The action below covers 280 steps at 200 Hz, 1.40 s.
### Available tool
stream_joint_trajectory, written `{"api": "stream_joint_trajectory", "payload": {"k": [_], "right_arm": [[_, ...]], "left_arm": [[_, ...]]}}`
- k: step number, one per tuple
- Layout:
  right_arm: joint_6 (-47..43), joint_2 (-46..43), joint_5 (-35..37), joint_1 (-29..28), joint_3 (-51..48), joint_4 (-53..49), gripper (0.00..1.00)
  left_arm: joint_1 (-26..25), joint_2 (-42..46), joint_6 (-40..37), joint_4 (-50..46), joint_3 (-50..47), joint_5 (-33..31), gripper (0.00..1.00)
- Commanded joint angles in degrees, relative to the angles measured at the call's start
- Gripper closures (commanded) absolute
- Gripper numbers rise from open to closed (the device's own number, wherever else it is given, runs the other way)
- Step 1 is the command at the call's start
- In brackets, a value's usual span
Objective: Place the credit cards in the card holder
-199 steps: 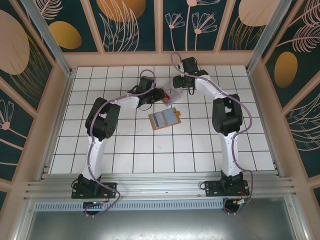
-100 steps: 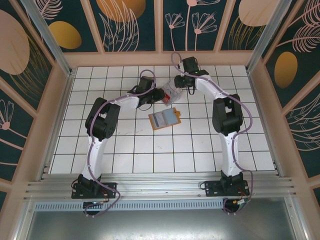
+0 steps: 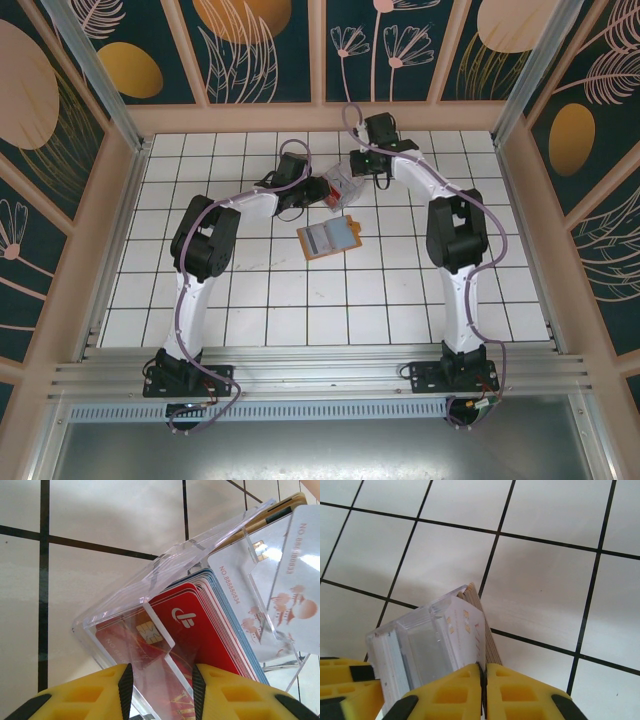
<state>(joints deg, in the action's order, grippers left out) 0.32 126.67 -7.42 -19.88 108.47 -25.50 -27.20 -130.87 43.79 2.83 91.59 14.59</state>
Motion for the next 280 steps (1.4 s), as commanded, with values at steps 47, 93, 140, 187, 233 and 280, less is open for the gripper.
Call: {"api": "stream_joint_trajectory", "payload": {"k": [47, 93, 140, 187, 233, 280], "right_arm": [[2.45, -9.49, -3.88, 1.18, -4.59, 2.87, 0.97], [7.58, -16.34, -14.77, 2.6, -13.95, 8.8, 1.0], [13.38, -23.05, -25.27, 2.81, -26.11, 16.42, 1.0], [18.13, -28.1, -34.2, 2.87, -39.09, 23.95, 1.0], [20.06, -28.38, -40.63, 2.79, -48.27, 28.6, 1.0], [21.87, -25.93, -42.99, 1.74, -52.8, 33.06, 1.0]], "left_arm": [[0.58, 1.63, -0.1, -4.98, -1.51, -0.79, 0.62], [0.57, 6.55, -1.26, -7.35, -1.89, -2.04, 0.61], [0.57, 14.53, -2.89, -8.65, -5.15, -4.14, 0.6], [0.57, 25.44, -3.8, -8.02, -17.9, -7.74, 0.6], [0.57, 35.27, -2.21, -7.32, -34.18, -7.85, 0.6], [0.4, 38.06, 1.5, -3.39, -44.83, -4.71, 0.6]]}}
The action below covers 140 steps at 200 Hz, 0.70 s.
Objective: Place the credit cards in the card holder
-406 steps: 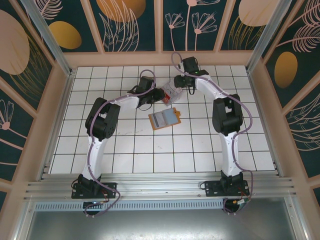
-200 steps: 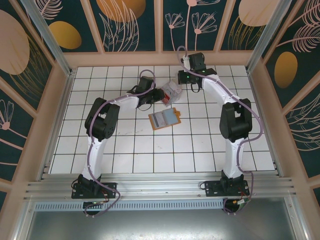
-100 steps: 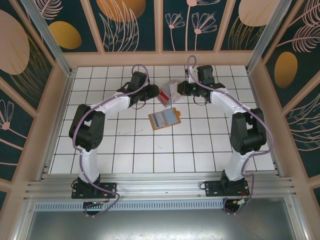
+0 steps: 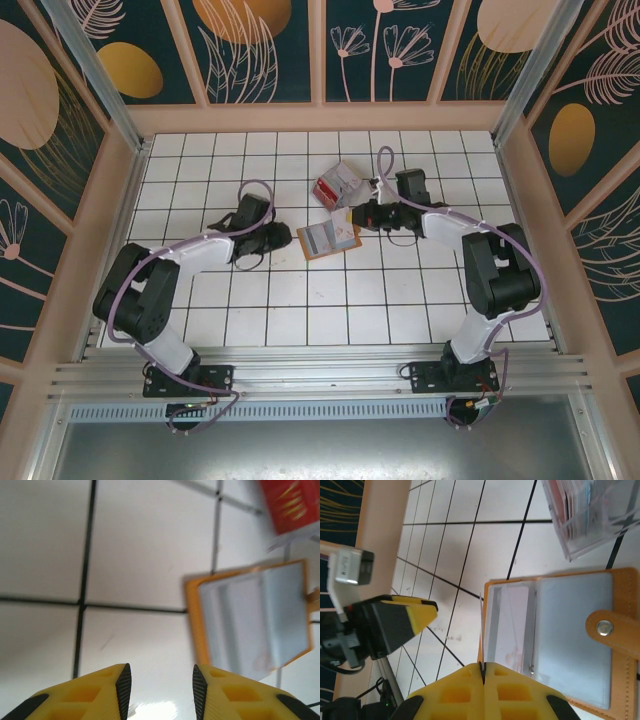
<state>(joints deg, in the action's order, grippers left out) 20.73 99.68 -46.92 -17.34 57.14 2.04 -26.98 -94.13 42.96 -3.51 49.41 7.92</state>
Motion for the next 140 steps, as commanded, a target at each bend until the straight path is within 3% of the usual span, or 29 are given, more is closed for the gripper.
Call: {"api": "stream_joint_trajectory", "payload": {"k": [1, 58, 140], "right_arm": [[1.48, 1.14, -3.47, -0.87, -1.45, 5.56, 1.0], [-0.4, 5.8, 2.23, -1.61, 0.59, 4.23, 1.0], [1.68, 11.01, 0.38, -1.65, 3.11, 7.63, 1.0]], "left_arm": [[0.18, 1.27, 2.4, 3.1, -2.74, 2.07, 0.6], [-1.36, -2.53, 3.06, 4.3, -1.18, 3.59, 0.61], [-3.25, -9.6, 3.27, 5.56, 2.88, 5.17, 0.62]]}}
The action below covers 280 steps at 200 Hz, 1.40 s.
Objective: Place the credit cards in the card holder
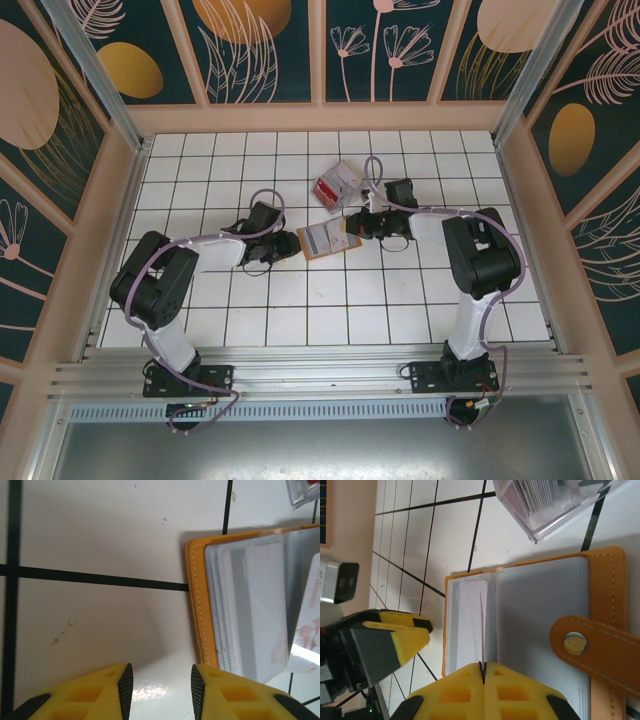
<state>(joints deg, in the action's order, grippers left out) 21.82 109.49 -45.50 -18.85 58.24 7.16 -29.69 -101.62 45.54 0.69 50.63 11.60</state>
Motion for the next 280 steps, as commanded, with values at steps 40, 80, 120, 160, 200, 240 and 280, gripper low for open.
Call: {"api": "stream_joint_trajectory", "payload": {"k": [40, 80, 120, 160, 200, 240, 280], "right_arm": [[0.15, 3.34, 0.6, -0.18, 3.64, 1.43, 1.0], [0.31, 5.93, 0.12, -1.11, 6.24, 0.01, 1.0], [-1.32, 6.36, 2.9, -3.1, 7.23, -2.69, 1.0], [-2.53, 6.53, 4.84, -4.28, 6.8, -4.6, 1.0], [-3.49, 6.68, 4.64, -4.83, 6.26, -7.09, 1.0], [-4.08, 8.08, 5.83, -6.67, 8.56, -8.38, 1.0], [-6.41, 10.0, 6.75, -9.23, 11.87, -11.72, 1.0]], "left_arm": [[-0.87, -3.92, 0.78, 2.17, 2.55, 2.02, 0.62], [-1.04, -5.29, 0.95, 2.82, 2.87, 2.34, 0.62], [-1.16, -5.97, 1.21, 3.44, 2.75, 2.57, 0.63], [-1.12, -6.3, 1.08, 3.35, 2.9, 2.54, 0.63], [-1.1, -6.57, 1.15, 3.52, 2.9, 2.6, 0.63], [-1.33, -7.48, 1.31, 3.9, 3.52, 3.08, 0.63], [-1.41, -8.28, 1.22, 3.93, 4.21, 3.08, 0.63]]}}
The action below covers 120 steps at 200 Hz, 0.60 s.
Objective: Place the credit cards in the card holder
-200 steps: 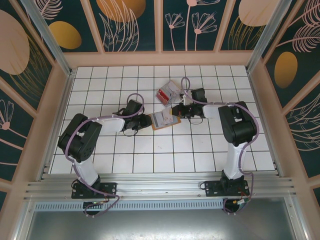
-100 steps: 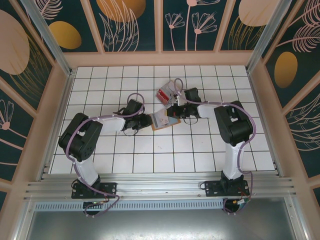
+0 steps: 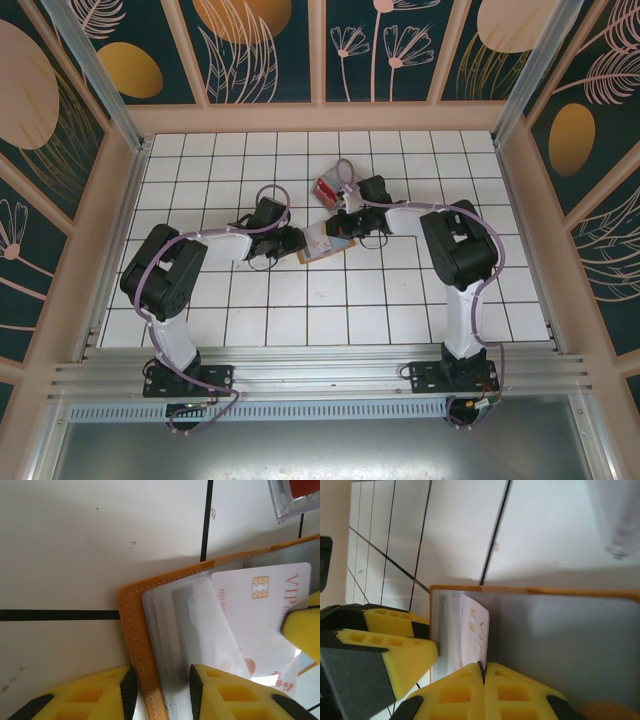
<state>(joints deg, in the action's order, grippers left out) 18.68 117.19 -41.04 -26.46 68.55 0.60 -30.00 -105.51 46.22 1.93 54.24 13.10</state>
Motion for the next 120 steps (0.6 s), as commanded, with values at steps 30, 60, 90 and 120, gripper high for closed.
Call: {"api": "stream_joint_trajectory", "payload": {"k": [30, 60, 90, 120], "right_arm": [[-3.98, 1.38, 1.67, -0.5, 0.33, -5.74, 1.0], [-4.77, -0.13, 2.54, 1.14, -0.5, -7.59, 1.0], [0.1, -0.96, 3.94, -0.06, -3.11, -3.88, 1.0], [5.86, -0.56, 8.03, -3.42, -5.71, 1.43, 1.0]], "left_arm": [[-1.09, -5.28, 0.63, 3.07, 0.74, 1.75, 0.64], [-1.11, -5.4, 0.67, 2.98, 0.86, 1.74, 0.65], [-1.26, -5.14, 1.94, 3.77, 0.34, 1.83, 0.65], [-2.46, -5.57, 2.9, 4.43, 0.08, 1.88, 0.65]]}}
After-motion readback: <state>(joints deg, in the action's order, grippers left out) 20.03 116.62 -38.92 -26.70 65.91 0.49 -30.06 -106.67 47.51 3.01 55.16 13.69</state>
